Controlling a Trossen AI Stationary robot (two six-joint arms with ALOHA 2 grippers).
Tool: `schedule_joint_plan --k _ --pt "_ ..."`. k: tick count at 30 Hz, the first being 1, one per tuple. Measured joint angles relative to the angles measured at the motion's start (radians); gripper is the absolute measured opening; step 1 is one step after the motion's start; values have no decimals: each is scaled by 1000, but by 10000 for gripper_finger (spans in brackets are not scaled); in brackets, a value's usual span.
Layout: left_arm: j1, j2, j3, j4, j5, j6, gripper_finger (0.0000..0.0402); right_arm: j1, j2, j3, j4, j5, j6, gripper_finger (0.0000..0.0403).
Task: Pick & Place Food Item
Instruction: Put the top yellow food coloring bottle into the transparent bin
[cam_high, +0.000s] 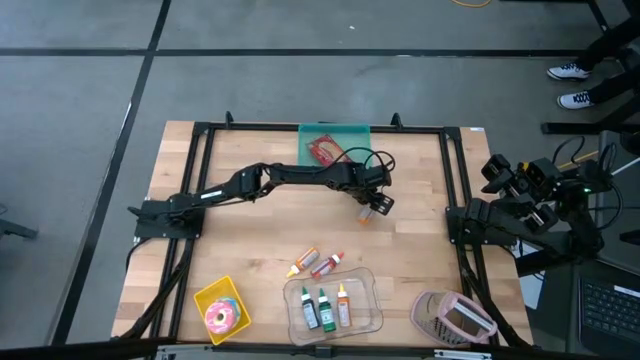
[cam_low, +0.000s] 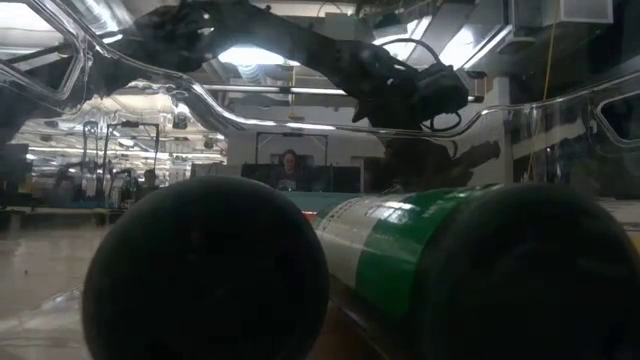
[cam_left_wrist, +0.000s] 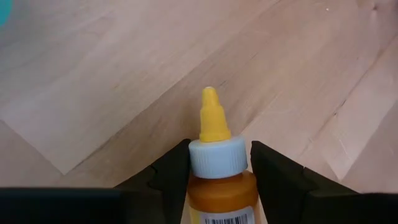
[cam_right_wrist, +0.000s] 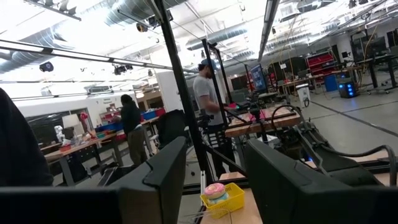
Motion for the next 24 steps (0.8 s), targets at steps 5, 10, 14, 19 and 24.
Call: schedule_joint_plan --k 5,10,14,19,24 --pt "8 -6 -4 38 28 20 129 0 0 0 0 0 -3 165" --pt "11 -15 -8 160 95 11 120 0 0 0 0 0 -5 165" --pt "8 -58 1 219 106 6 112 0 0 0 0 0 -7 165" --pt "-9 -162 1 210 28 42 112 0 0 0 0 0 -20 165" --pt "-62 -332 2 248 -191 86 112 0 0 0 0 4 -34 165"
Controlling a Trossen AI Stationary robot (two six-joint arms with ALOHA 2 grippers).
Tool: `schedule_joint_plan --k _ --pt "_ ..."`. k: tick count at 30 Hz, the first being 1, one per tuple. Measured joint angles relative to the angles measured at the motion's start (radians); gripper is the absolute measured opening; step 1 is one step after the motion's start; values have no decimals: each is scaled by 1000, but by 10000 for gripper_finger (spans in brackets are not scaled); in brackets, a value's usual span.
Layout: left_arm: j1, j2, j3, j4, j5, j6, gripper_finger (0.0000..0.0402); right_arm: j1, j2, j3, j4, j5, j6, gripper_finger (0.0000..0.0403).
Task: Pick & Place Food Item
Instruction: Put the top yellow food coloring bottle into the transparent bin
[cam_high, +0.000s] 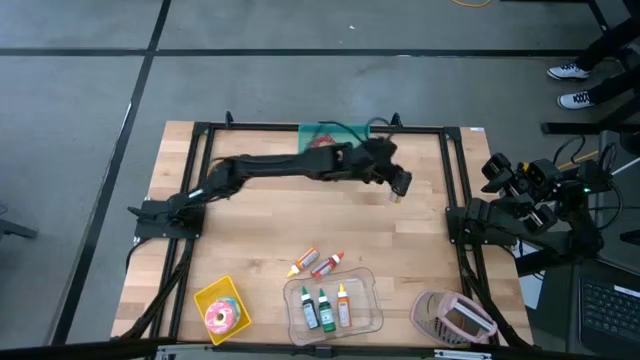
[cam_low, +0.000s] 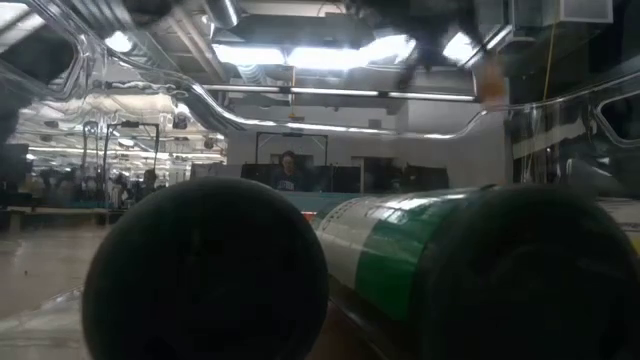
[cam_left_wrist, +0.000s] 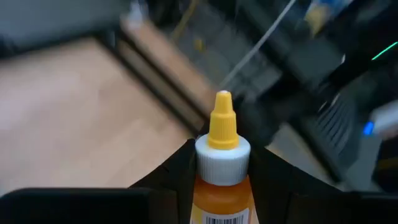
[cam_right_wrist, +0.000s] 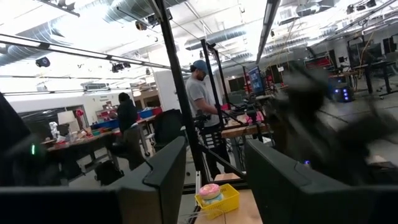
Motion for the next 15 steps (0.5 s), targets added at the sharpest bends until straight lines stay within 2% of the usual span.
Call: schedule_joint_plan --k 4,7,10,15 --pt "-68 -132 2 24 -228 18 112 0 0 0 0 -1 4 165" --pt "-114 -213 2 -39 -333 -22 112 0 0 0 0 -4 11 165" --pt "-179 -267 3 -180 -445 -166 112 0 0 0 1 -5 28 165" --pt "-347 -270 1 -418 -670 -524 112 0 0 0 0 -70 55 165"
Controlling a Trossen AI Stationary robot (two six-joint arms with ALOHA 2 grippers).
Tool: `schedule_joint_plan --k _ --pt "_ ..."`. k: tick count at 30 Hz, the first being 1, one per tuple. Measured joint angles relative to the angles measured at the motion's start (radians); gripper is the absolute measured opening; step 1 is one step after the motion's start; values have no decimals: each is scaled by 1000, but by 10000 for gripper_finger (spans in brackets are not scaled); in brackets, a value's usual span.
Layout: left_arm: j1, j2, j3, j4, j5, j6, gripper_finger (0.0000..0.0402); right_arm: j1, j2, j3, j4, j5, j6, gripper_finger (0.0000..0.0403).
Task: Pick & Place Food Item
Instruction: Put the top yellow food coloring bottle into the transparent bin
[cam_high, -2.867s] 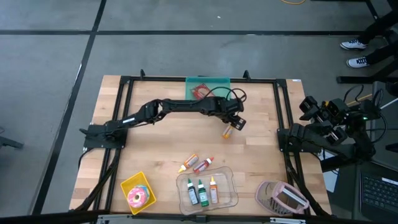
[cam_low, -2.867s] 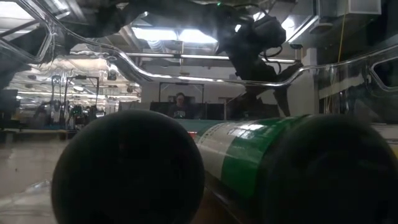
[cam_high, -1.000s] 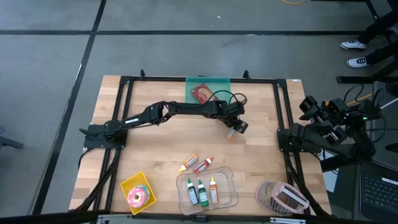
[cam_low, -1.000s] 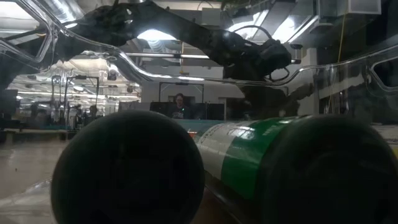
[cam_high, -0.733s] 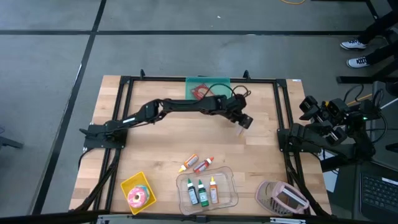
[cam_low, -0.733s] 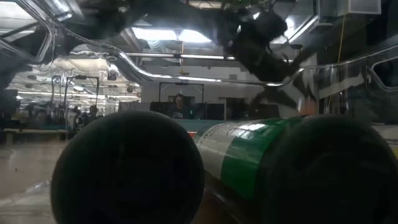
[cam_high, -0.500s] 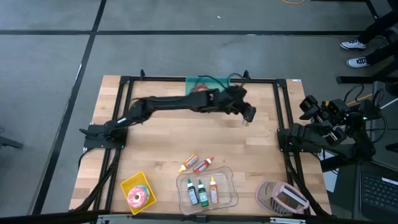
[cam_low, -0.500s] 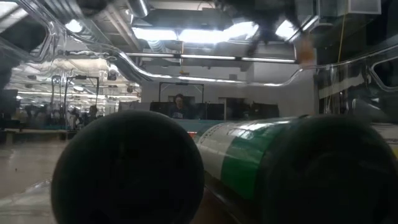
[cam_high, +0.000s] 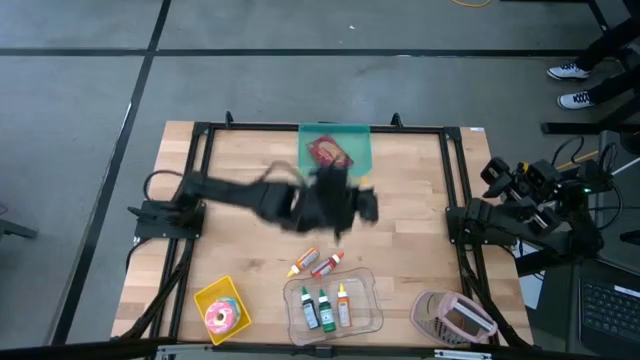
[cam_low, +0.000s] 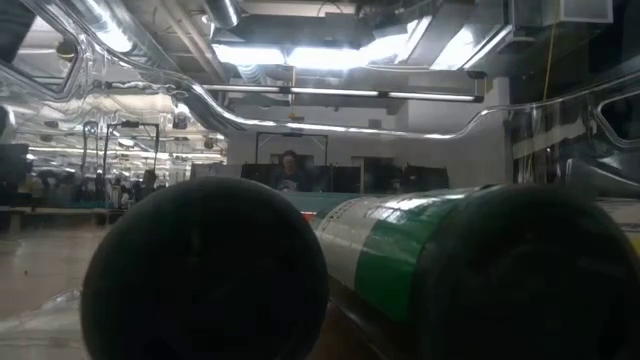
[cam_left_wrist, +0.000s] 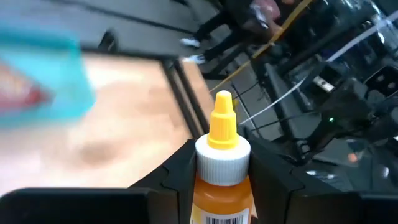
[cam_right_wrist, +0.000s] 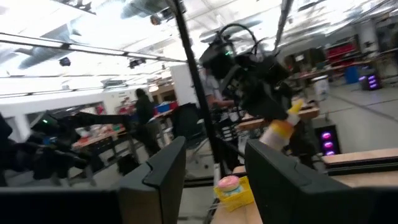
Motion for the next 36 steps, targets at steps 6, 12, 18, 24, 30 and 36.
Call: schedule_joint_plan --k 6,12,18,24,30,36 --pt "-156 83 1 -51 -143 -389 112 0 0 0 -4 -69 30 165" --pt "-239 192 1 -56 -41 -556 112 0 0 0 -9 -100 58 165" --pt "-270 273 0 -62 135 -611 112 0 0 0 -11 -145 83 165" --pt "-288 316 0 -97 243 -676 112 0 0 0 -10 -157 128 165" --pt "-273 329 1 -120 267 -709 112 0 0 0 -9 -172 131 165" --pt "-223 330 -27 -122 324 -684 112 0 0 0 -9 -170 118 165"
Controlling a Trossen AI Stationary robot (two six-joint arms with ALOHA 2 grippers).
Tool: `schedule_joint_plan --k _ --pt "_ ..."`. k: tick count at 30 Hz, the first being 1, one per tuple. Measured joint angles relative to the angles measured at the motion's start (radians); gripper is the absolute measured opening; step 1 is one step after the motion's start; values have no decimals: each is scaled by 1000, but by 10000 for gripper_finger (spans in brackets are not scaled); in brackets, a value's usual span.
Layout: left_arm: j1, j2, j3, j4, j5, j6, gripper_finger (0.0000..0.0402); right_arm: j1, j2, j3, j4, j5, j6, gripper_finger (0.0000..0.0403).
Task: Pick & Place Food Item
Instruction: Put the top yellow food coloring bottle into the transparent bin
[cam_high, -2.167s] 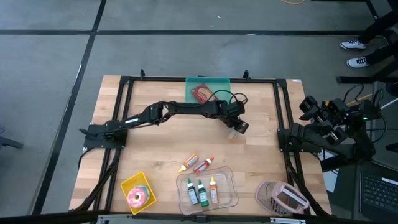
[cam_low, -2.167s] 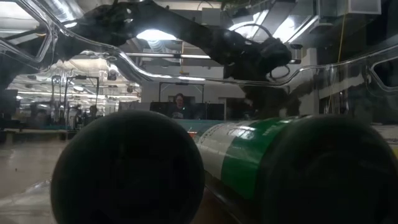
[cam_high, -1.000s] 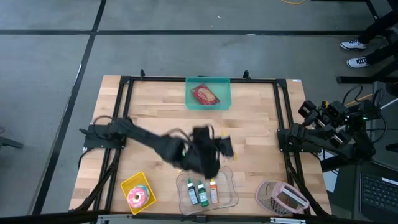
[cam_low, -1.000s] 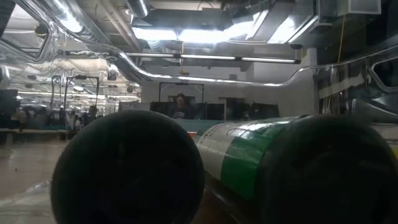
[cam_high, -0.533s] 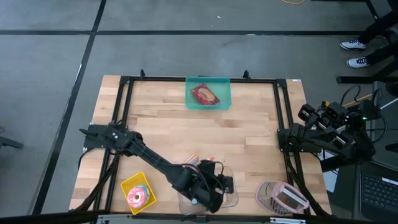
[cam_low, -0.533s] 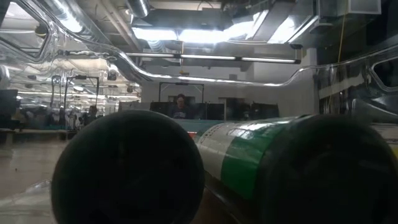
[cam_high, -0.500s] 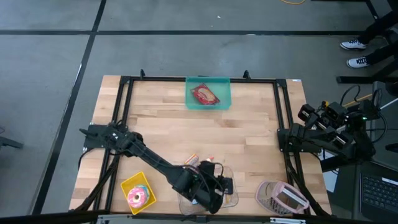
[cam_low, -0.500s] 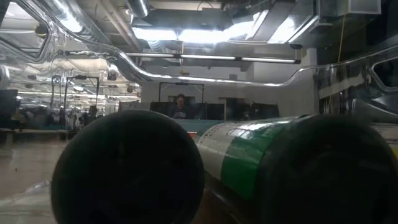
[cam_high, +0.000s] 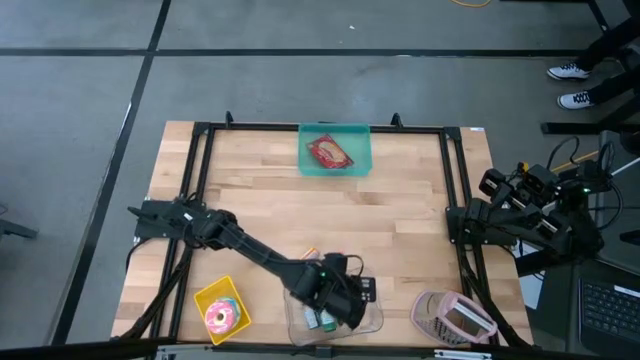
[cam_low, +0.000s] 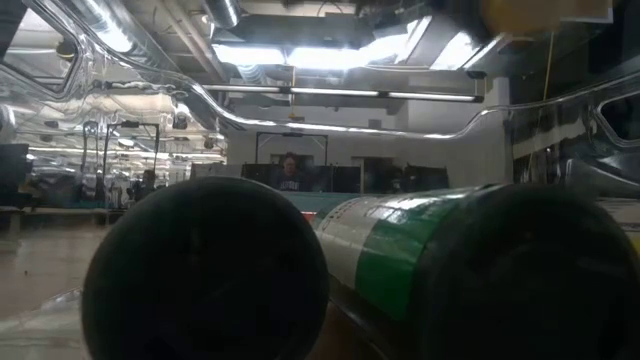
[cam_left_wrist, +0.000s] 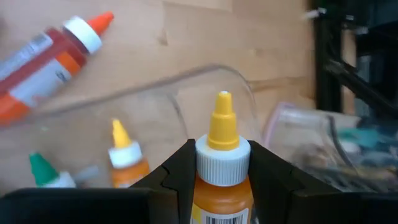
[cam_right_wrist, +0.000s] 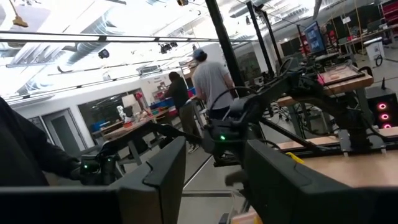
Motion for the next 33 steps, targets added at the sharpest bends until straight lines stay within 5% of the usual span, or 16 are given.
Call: schedule_joint_plan --k 12,26,33 --pt "79 4 -93 196 96 61 112 0 0 0 -1 -4 0 165" --pt "63 62 -95 203 181 -37 112 0 0 0 -3 -30 -10 165" --pt "59 65 -94 210 181 -67 158 0 0 0 -10 -30 -33 165"
